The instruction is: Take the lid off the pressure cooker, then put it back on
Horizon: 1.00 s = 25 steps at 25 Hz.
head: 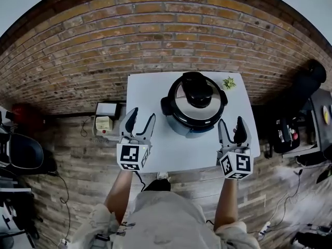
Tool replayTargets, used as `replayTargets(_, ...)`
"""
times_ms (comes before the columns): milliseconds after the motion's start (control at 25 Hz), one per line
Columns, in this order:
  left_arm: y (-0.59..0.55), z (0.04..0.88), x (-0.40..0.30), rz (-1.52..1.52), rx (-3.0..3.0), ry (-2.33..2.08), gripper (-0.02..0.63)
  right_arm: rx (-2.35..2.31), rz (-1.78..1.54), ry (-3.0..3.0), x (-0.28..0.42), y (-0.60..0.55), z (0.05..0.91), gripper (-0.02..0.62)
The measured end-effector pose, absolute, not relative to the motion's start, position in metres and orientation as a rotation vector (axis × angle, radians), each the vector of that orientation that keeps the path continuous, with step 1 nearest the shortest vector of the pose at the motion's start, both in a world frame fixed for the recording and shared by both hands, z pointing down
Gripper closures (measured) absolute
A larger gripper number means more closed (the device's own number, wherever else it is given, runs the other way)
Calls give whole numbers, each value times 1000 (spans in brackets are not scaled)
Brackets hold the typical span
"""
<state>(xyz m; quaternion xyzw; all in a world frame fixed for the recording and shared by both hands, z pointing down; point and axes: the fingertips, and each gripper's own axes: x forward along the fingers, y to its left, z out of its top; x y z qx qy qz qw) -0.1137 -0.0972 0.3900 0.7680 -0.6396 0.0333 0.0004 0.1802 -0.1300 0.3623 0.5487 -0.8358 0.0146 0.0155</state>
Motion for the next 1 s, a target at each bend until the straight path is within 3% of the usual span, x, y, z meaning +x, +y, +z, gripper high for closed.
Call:
replayTargets(520,-144,386,-150,69,2421,-2025,347,1651,-50,-2647,136,-180,345,282)
replayTargets(1000,-176,370,-150,62,2444,-2107,347,1651,-71,-2720,143,-215,338,282)
